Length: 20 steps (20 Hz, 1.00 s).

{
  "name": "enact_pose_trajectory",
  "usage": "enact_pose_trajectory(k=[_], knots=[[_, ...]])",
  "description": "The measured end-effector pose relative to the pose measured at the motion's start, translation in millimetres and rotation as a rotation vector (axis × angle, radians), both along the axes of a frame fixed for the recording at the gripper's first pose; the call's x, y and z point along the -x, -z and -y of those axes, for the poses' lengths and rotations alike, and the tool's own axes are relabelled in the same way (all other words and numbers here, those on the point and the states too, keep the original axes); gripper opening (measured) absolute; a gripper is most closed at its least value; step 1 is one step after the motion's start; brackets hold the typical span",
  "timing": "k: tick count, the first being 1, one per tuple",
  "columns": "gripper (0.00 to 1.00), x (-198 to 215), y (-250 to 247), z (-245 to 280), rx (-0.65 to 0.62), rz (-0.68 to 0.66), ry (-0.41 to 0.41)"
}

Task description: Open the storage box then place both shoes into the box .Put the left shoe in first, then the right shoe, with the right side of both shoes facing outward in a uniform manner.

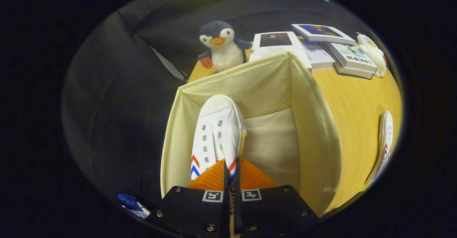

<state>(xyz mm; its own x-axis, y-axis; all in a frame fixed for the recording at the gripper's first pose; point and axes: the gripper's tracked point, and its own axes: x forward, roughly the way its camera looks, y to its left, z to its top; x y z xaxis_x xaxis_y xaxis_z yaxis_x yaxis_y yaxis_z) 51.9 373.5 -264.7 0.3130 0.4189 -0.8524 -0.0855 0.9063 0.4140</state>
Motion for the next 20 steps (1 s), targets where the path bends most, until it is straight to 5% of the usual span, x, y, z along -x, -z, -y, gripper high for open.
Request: enact_pose_trajectory(k=[4,7,10,20], knots=[[0.09,3.5,4.4,-11.6,-0.005,0.008,-0.055],[0.48,-6.3,-12.8,-6.5,-0.004,0.109,-0.081],[1.0,-9.0,-35.4,12.5,0.025,0.22,-0.134],[0.98,-21.4,-91.2,114.6,0.094,0.444,-0.121]])
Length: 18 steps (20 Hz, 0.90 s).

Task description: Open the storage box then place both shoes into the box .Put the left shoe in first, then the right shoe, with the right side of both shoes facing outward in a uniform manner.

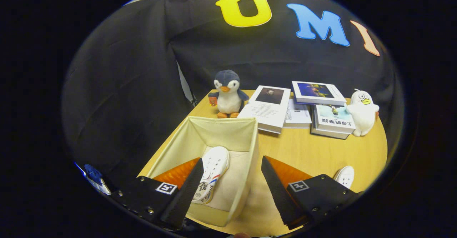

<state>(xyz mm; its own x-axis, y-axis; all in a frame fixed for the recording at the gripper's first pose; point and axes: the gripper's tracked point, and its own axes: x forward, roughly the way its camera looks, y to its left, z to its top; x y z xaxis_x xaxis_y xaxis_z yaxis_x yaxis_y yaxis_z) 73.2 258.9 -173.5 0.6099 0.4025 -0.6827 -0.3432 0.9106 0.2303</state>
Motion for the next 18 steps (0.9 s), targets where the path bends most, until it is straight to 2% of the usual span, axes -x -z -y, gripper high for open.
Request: enact_pose_trajectory(k=[13,18], knots=[[0.98,5.8,14.4,164.8,0.055,-0.019,0.205],[0.98,12.8,34.1,216.6,0.098,-0.045,0.261]])
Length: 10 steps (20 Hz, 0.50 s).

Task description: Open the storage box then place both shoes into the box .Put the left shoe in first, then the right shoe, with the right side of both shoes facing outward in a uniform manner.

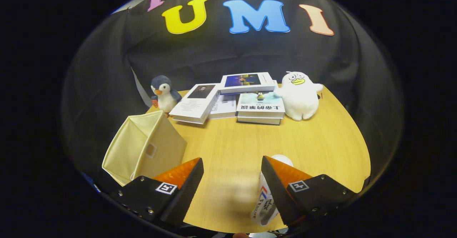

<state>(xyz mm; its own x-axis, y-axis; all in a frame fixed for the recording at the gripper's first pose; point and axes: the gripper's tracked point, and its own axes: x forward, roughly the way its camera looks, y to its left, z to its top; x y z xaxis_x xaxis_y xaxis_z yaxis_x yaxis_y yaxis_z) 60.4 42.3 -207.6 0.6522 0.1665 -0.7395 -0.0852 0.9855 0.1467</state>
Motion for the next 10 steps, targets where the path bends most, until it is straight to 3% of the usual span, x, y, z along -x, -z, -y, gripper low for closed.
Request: enact_pose_trajectory(k=[10], knots=[[0.98,19.0,56.6,77.5,0.073,-0.082,0.093]])
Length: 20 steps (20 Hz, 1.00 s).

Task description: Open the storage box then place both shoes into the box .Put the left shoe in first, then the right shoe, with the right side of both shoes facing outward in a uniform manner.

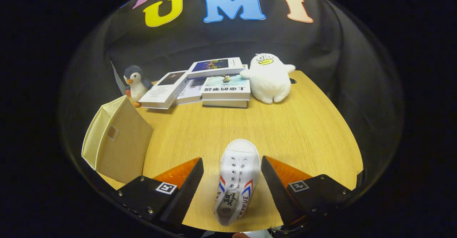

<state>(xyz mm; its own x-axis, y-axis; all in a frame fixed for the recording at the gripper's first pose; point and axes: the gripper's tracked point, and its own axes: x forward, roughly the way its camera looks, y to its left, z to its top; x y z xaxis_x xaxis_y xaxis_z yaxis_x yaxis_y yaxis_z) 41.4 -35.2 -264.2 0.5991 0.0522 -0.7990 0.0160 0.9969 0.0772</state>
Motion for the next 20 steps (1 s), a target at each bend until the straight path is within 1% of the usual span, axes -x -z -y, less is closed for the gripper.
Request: enact_pose_trajectory(k=[6,12,15,18,19,20], knots=[[0.98,18.2,35.9,30.2,0.031,-0.083,0.027],[0.98,34.0,67.5,44.7,0.066,-0.182,0.03],[0.98,35.9,75.5,41.0,0.036,-0.208,0.048],[0.98,35.7,80.6,37.1,0.019,-0.226,0.041],[0.97,34.8,82.2,33.4,0.005,-0.233,0.039],[0.89,35.0,82.4,31.6,-0.001,-0.238,0.038]])
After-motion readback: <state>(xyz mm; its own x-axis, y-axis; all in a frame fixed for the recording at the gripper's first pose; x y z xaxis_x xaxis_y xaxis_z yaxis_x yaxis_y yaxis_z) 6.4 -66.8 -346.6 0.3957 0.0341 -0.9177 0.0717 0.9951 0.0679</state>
